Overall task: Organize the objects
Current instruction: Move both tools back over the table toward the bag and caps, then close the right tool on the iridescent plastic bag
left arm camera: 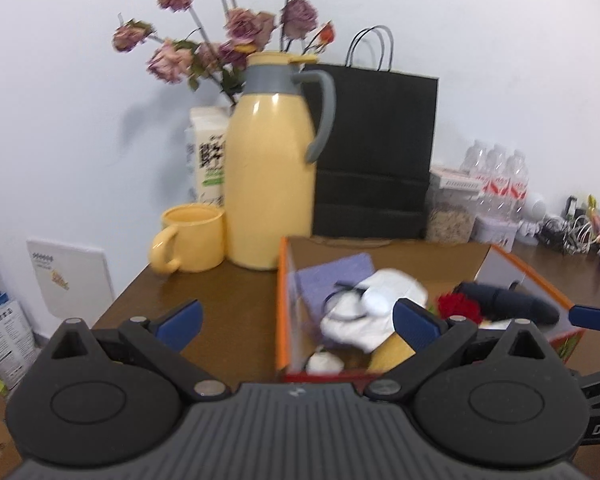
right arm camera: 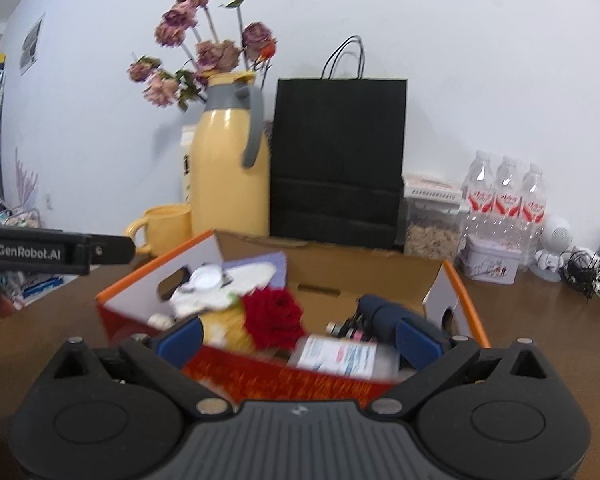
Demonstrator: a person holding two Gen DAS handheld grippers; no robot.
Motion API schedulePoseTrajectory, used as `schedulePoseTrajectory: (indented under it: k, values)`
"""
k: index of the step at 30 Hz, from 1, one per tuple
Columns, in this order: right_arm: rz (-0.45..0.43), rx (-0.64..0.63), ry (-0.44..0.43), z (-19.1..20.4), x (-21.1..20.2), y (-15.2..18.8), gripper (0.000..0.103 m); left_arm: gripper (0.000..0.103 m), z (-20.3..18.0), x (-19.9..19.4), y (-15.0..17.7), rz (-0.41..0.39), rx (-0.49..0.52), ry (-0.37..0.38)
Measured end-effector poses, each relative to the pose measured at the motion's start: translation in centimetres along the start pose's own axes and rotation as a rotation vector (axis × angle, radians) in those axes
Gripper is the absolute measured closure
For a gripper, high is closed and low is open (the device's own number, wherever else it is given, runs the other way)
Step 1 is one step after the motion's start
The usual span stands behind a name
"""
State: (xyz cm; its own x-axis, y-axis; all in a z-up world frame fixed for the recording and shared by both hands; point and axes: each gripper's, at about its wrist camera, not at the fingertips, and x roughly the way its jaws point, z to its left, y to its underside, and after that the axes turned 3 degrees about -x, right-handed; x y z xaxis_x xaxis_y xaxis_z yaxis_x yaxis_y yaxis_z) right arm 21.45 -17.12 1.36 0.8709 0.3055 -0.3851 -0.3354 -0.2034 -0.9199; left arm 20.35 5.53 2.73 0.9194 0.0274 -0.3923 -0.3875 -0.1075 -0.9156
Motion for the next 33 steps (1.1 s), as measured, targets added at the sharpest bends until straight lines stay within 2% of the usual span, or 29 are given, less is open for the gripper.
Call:
schedulePoseTrajectory:
  k: [10,20,23,25,27,33]
  values:
    - [0.123,-0.027,-0.066,3.2,0.5,2.8,0.0,0.0,3.9,-1.6,3.4,0.116,0.009,-0.064]
    - [0.193,-0.006,-0.043,4.4,2.5,3.9,0.001,0.0,5.7,-1.8,5.8,0.18,-0.02,-0.071]
    - [0.186,0.013,-0.055,4.5,2.7,4.0,0.016,0.0,5.6,-1.6,5.9,0.189,-0.022,-0.074]
    - [0.187,0.013,-0.066,4.6,2.7,4.0,0.035,0.0,5.5,-1.4,6.0,0.193,-0.023,-0.074]
    - [0.191,0.021,-0.086,4.5,2.7,4.1,0.049,0.0,5.4,-1.4,6.0,0.195,-0.02,-0.074]
    - [0.166,0.017,-0.094,4.7,2.3,4.0,0.057,0.0,4.9,-1.0,6.2,0.206,-0.014,-0.066]
